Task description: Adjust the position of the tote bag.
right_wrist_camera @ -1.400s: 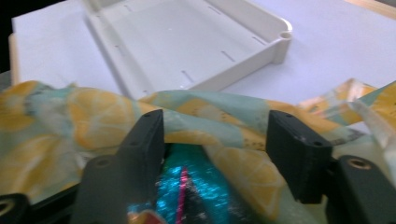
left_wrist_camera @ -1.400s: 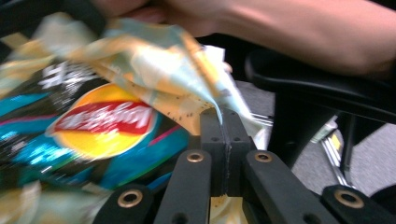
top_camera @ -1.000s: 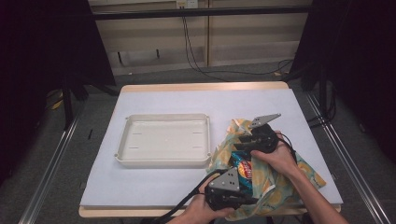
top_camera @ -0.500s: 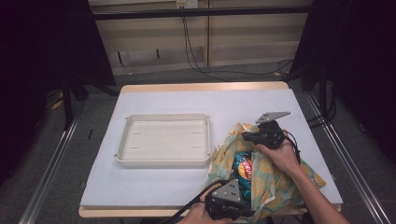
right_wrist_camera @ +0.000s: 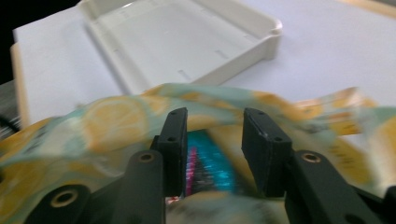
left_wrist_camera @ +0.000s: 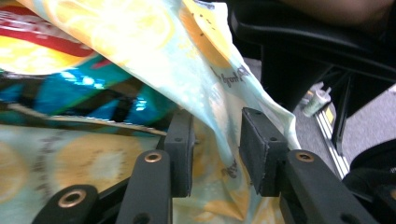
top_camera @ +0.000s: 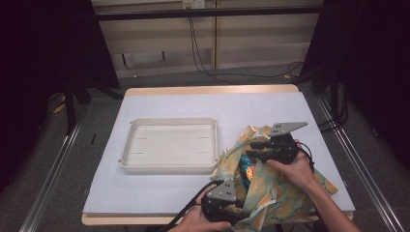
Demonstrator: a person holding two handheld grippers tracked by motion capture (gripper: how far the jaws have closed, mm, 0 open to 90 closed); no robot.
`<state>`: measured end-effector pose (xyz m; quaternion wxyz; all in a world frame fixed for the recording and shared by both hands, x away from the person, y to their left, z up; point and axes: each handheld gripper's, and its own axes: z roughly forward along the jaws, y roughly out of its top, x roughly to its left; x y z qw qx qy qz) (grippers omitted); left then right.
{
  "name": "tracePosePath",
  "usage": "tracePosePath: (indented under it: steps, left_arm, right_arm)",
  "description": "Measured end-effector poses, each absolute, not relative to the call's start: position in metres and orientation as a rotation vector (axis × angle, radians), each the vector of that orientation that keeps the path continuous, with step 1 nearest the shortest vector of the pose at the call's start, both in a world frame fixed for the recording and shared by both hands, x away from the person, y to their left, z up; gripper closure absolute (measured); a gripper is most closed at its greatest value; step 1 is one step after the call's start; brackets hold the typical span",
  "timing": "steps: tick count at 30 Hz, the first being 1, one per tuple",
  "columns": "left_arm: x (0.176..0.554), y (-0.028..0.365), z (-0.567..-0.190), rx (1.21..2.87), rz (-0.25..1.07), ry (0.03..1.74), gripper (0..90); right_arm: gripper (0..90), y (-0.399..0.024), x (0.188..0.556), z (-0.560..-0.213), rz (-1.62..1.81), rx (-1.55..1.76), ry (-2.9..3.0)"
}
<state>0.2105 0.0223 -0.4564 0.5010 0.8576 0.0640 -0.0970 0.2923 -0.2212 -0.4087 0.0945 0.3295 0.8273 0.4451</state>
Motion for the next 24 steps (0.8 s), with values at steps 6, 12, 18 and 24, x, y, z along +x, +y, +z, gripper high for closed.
tracePosePath:
  steps: [6, 12, 18, 24]
  left_arm:
    - [0.216, 0.023, -0.463, 2.080, -0.246, 0.181, 67.1]
    - [0.217, 0.020, -0.466, 2.105, -0.212, 0.198, 60.2]
    - [0.223, 0.027, -0.469, 2.107, -0.181, 0.259, 54.0]
    - [0.231, 0.032, -0.469, 2.093, -0.145, 0.303, 45.8]
  right_arm:
    - [48.8, -0.203, 0.296, -0.423, 1.236, 0.943, 2.572]
    - [39.1, -0.199, 0.302, -0.432, 1.184, 0.963, 2.623]
    - [47.9, -0.193, 0.302, -0.437, 1.078, 0.950, 2.651]
    - [80.6, -0.200, 0.299, -0.429, 1.107, 0.938, 2.657]
